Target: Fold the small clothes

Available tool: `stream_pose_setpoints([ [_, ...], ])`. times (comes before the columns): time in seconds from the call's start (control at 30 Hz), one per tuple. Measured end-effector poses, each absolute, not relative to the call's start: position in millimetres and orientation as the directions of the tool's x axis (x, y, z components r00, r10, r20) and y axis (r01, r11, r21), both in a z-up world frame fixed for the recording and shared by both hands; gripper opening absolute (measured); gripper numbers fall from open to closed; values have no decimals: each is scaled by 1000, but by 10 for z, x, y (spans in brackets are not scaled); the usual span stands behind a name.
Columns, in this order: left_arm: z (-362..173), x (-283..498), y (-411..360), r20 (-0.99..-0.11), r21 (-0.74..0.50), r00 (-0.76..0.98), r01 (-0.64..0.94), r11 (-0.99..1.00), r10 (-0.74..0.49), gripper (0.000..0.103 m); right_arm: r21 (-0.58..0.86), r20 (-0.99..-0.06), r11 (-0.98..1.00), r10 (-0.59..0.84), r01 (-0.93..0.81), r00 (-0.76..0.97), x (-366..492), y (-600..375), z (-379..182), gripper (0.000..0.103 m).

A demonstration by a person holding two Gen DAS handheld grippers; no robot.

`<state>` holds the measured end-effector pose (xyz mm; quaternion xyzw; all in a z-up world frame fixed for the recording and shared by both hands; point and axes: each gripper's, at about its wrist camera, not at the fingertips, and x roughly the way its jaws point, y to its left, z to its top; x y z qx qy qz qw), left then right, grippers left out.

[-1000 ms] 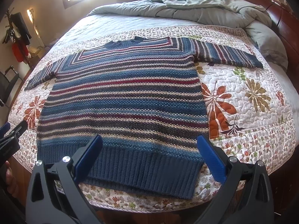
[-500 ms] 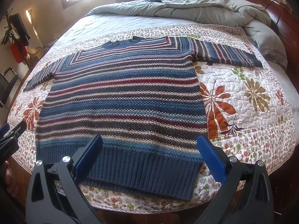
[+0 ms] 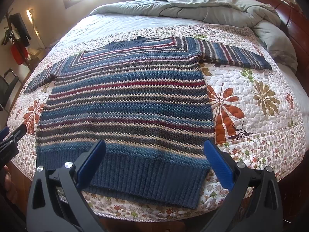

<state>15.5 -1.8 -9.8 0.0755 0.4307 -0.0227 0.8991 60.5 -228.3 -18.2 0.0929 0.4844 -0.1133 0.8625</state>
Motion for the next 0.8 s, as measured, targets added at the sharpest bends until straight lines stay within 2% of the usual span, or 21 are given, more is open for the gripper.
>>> stream_pose_setpoints([
  [0.8,-135,177,-15,-781,123,624,113,986,26,99,49,-860,957,-106,286,500,615,-2324,-222,100],
])
